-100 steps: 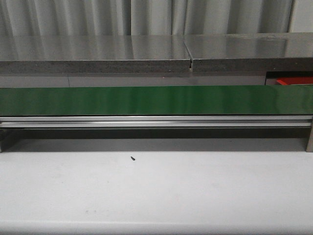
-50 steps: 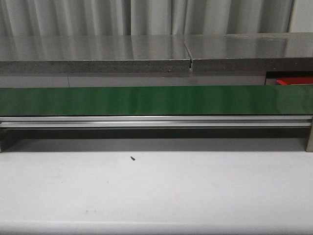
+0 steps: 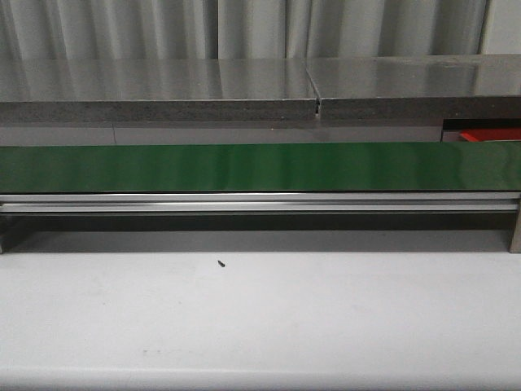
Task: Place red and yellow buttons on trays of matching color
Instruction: 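Move the right gripper back above the belt end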
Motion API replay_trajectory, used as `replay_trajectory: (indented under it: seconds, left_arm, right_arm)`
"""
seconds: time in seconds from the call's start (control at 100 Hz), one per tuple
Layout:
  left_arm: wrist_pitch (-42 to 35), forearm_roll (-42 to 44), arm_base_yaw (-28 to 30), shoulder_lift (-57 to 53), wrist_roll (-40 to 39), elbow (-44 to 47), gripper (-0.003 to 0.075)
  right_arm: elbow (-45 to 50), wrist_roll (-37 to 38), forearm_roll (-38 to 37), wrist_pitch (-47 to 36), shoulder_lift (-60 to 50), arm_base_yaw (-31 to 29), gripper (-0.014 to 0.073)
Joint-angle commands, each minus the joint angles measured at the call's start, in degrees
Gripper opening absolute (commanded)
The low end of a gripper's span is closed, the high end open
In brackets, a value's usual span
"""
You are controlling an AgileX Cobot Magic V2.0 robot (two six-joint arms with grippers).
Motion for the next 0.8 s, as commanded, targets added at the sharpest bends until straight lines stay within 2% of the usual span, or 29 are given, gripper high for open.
replay_trajectory:
  seconds: [0.0, 0.08, 0.15, 0.2, 0.24, 0.25, 0.36, 0.42, 0.79]
  left_arm:
    - [-3.9, -1.4, -0.4, 0.4, 0.1, -1.6, -0.0019]
    - [-3.9, -1.4, -0.4, 0.4, 0.1, -1.6, -0.0019]
    - [-3.9, -1.4, -0.4, 0.4, 0.1, -1.6, -0.0019]
    - [-3.9, -1.4, -0.4, 0.4, 0.1, -1.6, -0.0019]
    - [-3.9, -1.4, -0.4, 0.4, 0.1, -1.6, -0.0019]
    - [-3.9, -1.4, -0.4, 0.4, 0.1, -1.6, -0.0019]
    - [-3.9, -1.4, -0.4, 0.4, 0.1, -1.6, -0.0019]
    - [-3.9, -1.4, -0.4, 0.4, 0.1, -1.6, -0.0019]
    - [-3.9, -1.4, -0.4, 0.4, 0.1, -1.6, -0.0019]
  right_arm:
    - [0.1, -0.9, -0.5, -0.5, -5.9, 1.2, 0.0612]
    - [2.6, -0.9, -0.5, 0.3, -10.8, 1.2, 0.0588]
    - [5.0, -0.9, -0.5, 0.7, -15.6, 1.2, 0.0522]
    - [7.0, -0.9, -0.5, 1.2, -19.0, 1.2, 0.0435]
    - [8.3, -1.0, -0.6, 2.1, -22.2, 1.2, 0.0335]
    - [8.5, -1.0, -0.6, 2.1, -22.2, 1.2, 0.0335]
    - [11.5, -1.8, -0.7, 5.1, -28.6, 1.2, 0.0052]
    - [13.1, -1.9, -0.7, 5.4, -31.0, 1.2, -0.0071]
    - [15.0, -1.8, -0.6, 9.6, -34.6, 1.2, -0.0067]
